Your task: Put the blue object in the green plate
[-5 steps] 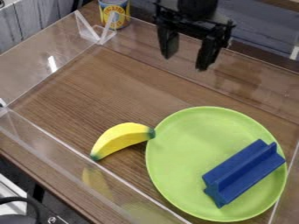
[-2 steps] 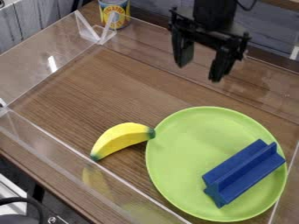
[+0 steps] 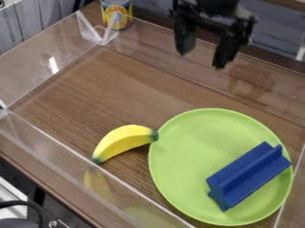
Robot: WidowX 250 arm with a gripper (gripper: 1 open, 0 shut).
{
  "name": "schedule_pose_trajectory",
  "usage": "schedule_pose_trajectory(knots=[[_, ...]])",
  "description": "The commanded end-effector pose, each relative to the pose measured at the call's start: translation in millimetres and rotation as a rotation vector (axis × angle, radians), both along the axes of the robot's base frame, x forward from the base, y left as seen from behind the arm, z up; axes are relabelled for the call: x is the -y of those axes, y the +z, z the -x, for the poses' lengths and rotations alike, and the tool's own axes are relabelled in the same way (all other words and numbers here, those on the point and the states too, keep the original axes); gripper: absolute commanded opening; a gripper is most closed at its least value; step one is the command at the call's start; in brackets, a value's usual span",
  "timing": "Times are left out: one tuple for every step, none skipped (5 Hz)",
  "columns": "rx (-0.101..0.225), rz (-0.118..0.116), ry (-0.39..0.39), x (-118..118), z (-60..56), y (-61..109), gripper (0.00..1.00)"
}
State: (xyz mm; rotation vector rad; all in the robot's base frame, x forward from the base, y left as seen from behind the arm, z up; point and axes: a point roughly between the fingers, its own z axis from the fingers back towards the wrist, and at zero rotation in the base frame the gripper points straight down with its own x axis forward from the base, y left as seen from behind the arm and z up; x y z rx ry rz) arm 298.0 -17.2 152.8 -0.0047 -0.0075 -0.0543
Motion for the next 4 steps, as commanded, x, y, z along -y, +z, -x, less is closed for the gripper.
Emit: schedule_pose_trajectory(knots=[[0.074,0.010,0.012,-14,14.1,26.9,1.00],[0.061,0.011,-0.002,-21,23.2,20.3,1.00],[0.064,0.012,-0.020,-12,16.6,22.3,1.00],[0.065,0.010,-0.038,-3,10.7,24.5,1.00]])
